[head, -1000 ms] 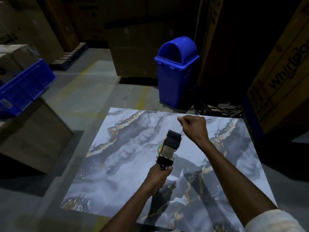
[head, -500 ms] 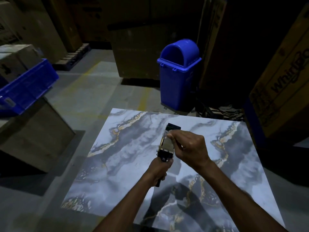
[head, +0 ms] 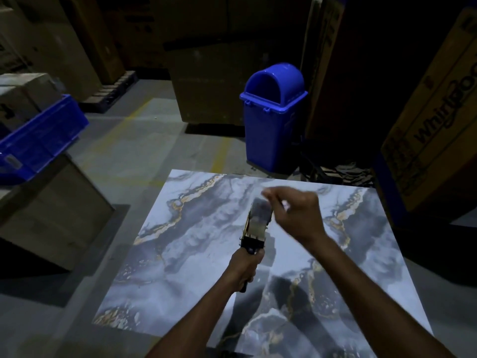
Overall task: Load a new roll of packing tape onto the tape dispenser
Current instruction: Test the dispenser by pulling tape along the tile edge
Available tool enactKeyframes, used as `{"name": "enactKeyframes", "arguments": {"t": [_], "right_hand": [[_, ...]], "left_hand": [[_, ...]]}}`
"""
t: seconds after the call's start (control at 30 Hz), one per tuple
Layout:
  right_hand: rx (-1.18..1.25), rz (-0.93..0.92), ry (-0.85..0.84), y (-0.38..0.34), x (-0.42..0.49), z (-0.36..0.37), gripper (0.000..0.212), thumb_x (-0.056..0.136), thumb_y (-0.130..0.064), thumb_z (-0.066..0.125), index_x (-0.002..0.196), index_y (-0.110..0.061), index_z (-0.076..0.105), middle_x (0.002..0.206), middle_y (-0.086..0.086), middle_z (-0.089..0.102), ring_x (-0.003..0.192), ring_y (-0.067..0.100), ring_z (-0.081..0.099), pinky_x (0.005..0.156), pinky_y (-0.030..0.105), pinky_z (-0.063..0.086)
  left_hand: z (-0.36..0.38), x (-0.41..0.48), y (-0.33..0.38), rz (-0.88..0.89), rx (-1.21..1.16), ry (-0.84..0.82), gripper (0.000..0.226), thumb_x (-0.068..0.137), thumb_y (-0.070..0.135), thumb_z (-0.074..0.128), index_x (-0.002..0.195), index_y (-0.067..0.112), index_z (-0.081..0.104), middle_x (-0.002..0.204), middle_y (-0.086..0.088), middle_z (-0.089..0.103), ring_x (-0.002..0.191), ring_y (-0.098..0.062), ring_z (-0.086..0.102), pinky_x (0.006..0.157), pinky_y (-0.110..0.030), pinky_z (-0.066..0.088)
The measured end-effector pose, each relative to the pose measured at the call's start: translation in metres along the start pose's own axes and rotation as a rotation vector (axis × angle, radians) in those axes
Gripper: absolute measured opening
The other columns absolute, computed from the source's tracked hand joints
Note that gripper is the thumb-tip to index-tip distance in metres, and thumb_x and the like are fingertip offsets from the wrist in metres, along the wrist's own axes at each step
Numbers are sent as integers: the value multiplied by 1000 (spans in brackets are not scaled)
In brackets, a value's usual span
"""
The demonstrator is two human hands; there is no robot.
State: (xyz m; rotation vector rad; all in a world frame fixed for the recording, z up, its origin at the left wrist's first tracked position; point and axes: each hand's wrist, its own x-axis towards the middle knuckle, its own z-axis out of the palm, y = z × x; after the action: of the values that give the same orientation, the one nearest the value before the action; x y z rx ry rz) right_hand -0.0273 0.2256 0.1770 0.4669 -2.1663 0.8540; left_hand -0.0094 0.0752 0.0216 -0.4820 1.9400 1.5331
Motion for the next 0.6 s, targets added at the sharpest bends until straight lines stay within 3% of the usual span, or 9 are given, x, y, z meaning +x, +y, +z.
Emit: {"name": "enactKeyframes", "arguments": {"t": [0.17, 0.27, 0.37, 0.5, 0.6], "right_hand": [[60, 428, -147, 67, 43, 17, 27, 95, -31, 70, 80, -11, 79, 68, 3, 74, 61, 16, 70, 62, 37, 55], [56, 568, -268, 98, 42, 30, 33, 96, -35, 68, 80, -8, 78, 65, 5, 73, 62, 18, 71, 70, 41, 60], [157, 688, -312, 117, 35, 44, 31, 95, -34, 70, 83, -7, 79, 67, 5, 74, 63, 12, 74, 83, 45, 62], [312, 856, -360, 122, 25, 55, 27, 96, -24, 72, 86, 0, 78, 79, 21, 75, 64, 21, 72, 69, 40, 63], [374, 960, -434, 121, 18, 61, 28, 95, -22, 73, 79, 0, 76, 74, 19, 74, 67, 25, 71, 67, 37, 62]], "left_hand": [[7, -8, -9, 38, 2, 5, 34, 79, 44, 68, 88, 12, 59, 58, -1, 51, 47, -18, 44, 50, -27, 40], [8, -12, -10, 18, 35, 17, 40, 73, 51, 65, 86, 14, 59, 58, -2, 50, 46, -20, 44, 57, -31, 41], [8, -17, -10, 25, 36, 17, 35, 79, 50, 66, 84, 16, 58, 59, -2, 48, 49, -21, 42, 59, -34, 39], [9, -22, -13, 75, 20, 16, 30, 87, 46, 68, 86, 18, 57, 60, -1, 48, 49, -18, 40, 53, -29, 37], [9, -28, -12, 113, -5, 20, 26, 93, 42, 67, 86, 19, 56, 58, 2, 46, 45, -15, 38, 46, -24, 35]]}}
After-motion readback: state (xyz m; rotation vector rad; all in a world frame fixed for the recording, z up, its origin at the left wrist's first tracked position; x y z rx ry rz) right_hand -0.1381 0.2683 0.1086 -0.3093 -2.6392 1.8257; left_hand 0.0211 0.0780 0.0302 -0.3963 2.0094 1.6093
